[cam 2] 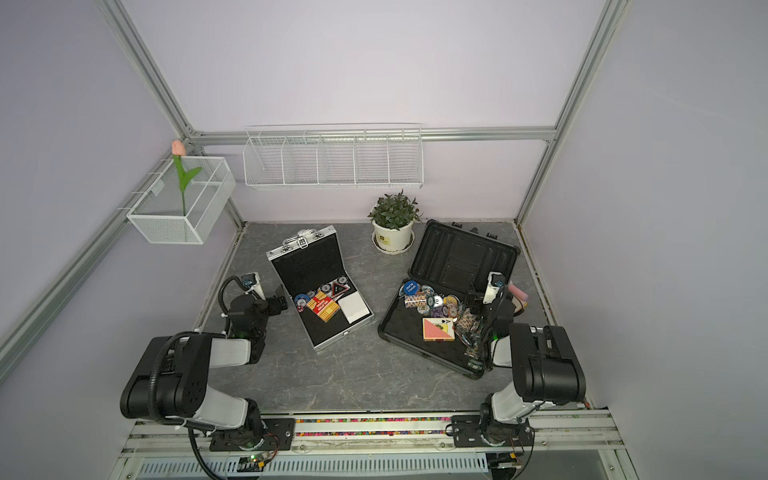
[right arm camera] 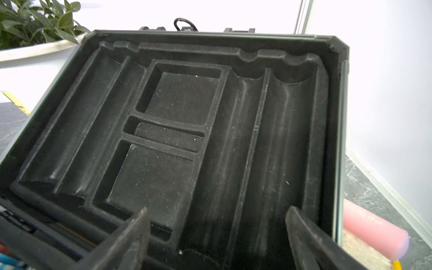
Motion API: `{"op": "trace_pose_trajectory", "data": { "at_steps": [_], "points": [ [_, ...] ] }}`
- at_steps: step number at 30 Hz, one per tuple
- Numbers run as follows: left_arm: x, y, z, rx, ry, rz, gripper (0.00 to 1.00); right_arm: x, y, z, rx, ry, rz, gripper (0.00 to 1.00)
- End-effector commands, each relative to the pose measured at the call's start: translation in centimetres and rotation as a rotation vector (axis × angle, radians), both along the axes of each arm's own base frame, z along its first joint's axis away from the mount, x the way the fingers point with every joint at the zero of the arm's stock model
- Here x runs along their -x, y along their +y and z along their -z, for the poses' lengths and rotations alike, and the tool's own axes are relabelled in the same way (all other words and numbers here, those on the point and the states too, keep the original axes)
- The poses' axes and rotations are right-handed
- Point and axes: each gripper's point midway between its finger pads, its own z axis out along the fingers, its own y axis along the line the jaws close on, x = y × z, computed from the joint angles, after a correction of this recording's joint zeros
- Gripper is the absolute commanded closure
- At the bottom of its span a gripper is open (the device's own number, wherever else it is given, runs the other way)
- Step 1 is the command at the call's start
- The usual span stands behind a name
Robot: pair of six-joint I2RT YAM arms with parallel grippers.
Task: Open the poker set cases
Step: Reset both arms
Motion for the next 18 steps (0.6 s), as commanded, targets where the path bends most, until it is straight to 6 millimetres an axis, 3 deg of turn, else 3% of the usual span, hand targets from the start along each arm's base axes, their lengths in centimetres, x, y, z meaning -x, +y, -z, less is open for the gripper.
{"op": "trace_pose_trajectory", "data": {
  "at_steps": [1,15,18],
  "points": [
    [-1.4,1.6,-2.3,0.026,-0.050,-0.103,0.02,-0.7,0.1,0.1,0.058,0.041,0.036,0.12],
    [-1.7,1.4,-2.2,0.014,-0.022,-0.092,0.00,-0.4,-0.3,0.0,0.078,0.035,0.083,0.11],
    [-1.7,1.4,-2.1,0.014,-0.022,-0.092,0.00,-1.2,0.6,0.3,0.083,0.074,0.024,0.12]
  ]
}}
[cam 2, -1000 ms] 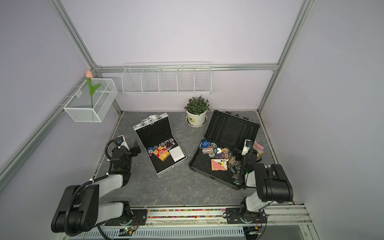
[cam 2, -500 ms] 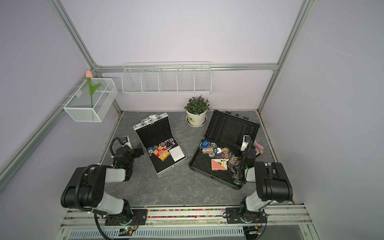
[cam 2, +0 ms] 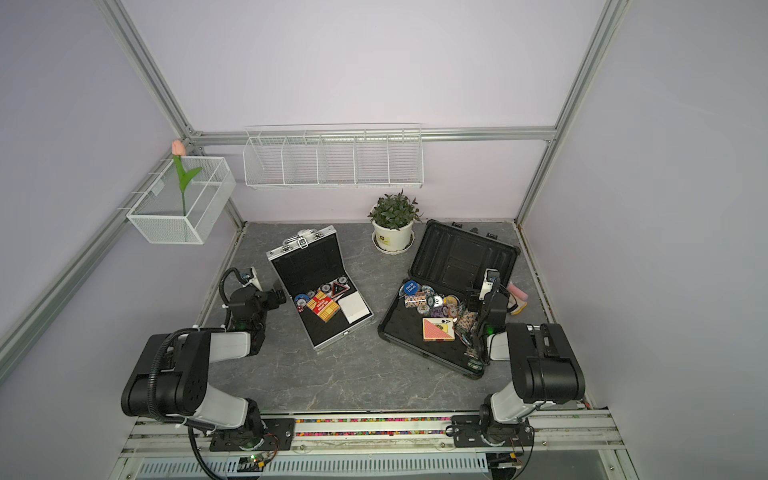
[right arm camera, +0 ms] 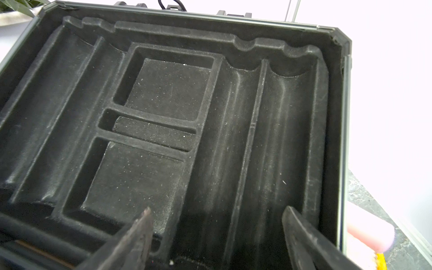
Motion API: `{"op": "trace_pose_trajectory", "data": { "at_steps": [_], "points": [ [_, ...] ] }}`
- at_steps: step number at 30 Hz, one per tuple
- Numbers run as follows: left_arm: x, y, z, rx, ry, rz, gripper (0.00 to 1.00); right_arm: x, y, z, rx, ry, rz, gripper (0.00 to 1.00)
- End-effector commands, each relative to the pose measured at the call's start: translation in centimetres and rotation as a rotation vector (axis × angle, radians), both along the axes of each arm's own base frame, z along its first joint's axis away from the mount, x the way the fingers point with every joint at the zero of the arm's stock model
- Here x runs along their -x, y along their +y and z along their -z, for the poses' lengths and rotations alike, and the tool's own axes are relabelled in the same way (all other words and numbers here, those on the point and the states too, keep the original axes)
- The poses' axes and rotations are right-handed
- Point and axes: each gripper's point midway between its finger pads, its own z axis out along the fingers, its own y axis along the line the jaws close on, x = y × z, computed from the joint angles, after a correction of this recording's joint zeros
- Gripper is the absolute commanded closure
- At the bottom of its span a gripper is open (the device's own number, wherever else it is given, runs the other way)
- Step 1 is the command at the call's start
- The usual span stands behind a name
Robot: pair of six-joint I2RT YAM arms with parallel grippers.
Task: Open the poker set cases
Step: Reset both arms
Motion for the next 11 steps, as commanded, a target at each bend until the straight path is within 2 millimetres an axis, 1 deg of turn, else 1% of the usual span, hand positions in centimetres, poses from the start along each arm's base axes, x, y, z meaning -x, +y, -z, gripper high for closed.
{"op": "trace_pose_trajectory", "data": {
  "at_steps": [1,3,11],
  "points": [
    [-0.47,0.28,-1.26,0.016,-0.037,-0.023,0.00,-0.62,1.13,-0.23,0.017,0.017,-0.073,0.12],
    [-0.49,0.30,-1.29,0.016,-0.038,-0.023,0.01,-0.63,1.27,-0.23,0.002,0.017,-0.095,0.12],
    [-0.49,0.30,-1.29,0.014,-0.037,-0.023,0.00,-0.54,1.17,-0.35,0.008,0.010,-0.088,0.12]
  ]
}}
